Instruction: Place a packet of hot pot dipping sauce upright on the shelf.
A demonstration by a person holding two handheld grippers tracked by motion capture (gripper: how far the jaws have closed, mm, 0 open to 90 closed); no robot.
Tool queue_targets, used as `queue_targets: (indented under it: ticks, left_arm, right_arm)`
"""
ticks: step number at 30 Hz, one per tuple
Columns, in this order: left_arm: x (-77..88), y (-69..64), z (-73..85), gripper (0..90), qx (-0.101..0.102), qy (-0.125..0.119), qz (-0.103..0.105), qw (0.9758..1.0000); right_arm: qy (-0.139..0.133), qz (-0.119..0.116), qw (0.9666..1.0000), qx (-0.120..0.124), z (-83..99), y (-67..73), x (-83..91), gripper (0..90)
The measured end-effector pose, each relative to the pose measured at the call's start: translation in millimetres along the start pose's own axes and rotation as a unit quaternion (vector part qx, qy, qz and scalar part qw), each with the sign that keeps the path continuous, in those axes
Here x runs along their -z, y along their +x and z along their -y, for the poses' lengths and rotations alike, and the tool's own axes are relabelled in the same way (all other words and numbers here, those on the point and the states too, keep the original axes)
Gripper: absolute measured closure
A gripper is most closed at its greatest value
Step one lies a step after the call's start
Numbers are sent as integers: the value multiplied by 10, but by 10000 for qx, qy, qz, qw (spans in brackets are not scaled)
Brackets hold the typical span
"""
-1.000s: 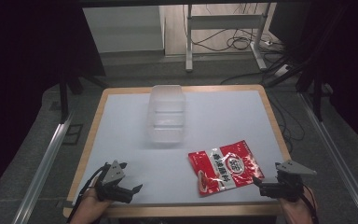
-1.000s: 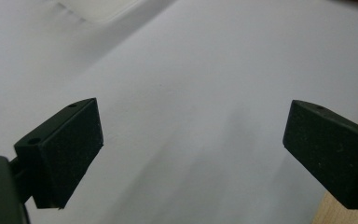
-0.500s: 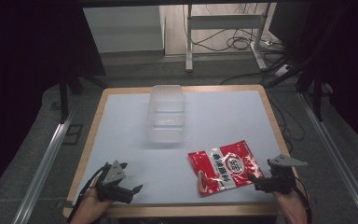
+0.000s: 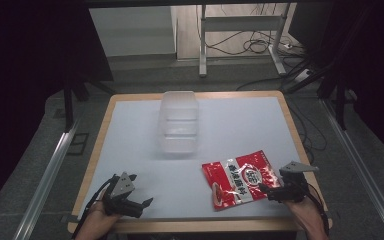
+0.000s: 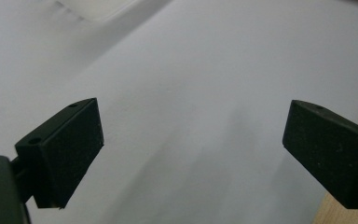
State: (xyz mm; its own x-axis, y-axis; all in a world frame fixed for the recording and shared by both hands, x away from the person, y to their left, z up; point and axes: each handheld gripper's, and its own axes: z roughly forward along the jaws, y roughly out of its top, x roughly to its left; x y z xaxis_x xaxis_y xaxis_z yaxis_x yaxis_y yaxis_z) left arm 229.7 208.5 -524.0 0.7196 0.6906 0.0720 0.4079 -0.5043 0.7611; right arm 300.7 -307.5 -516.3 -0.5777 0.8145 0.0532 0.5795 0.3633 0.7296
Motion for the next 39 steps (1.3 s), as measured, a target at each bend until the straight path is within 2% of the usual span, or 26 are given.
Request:
queue_targets:
  ticks: [4,9,11,13,14,16,19,23,28,30,32,34,35,39]
  left_arm:
    - [-1,0,-1,50,-5,6,6,10000]
    - [-2,0,-1,50,-10,12,6,10000]
    - [-3,-1,-1,50,-15,13,5,10000]
    - [-3,-2,-2,50,-16,17,4,10000]
    - [-4,-2,-2,50,-16,17,5,10000]
    - [-4,-2,-2,50,-16,18,5,10000]
    - [-5,-4,-3,50,-21,24,1,10000]
    - [-6,-5,-3,50,-23,28,1,10000]
    - [-6,-5,-3,50,-25,27,3,10000]
    - [-6,-5,-3,51,-24,28,4,10000]
    - [-7,-5,-3,51,-23,31,7,10000]
    - [-8,-6,-3,50,-29,36,6,10000]
    - [-8,-7,-4,51,-31,38,4,10000]
    - [-9,-9,-4,50,-34,39,3,10000]
  right_arm:
    - [153,-215,9996,27,-14,-47,-64,5]
    - [202,-431,9988,77,-26,-78,-105,19]
    - [228,-620,9978,27,-34,-88,-128,29]
    - [234,-654,9976,33,-44,-83,-144,31]
    - [195,-770,9968,-47,-55,-81,-148,36]
    - [183,-830,9964,-70,-60,-79,-149,38]
    - [195,-979,9950,-71,-77,-46,-170,53]
    - [261,-1017,9945,44,-113,23,-214,56]
    - [344,-1209,9921,6,-180,107,-273,62]
    - [418,-1066,9933,177,-199,153,-295,118]
    - [430,-955,9943,210,-226,176,-292,220]
    - [414,-904,9949,140,-250,173,-278,365]
    - [445,-845,9954,93,-261,169,-271,469]
    - [521,-821,9952,94,-279,164,-260,753]
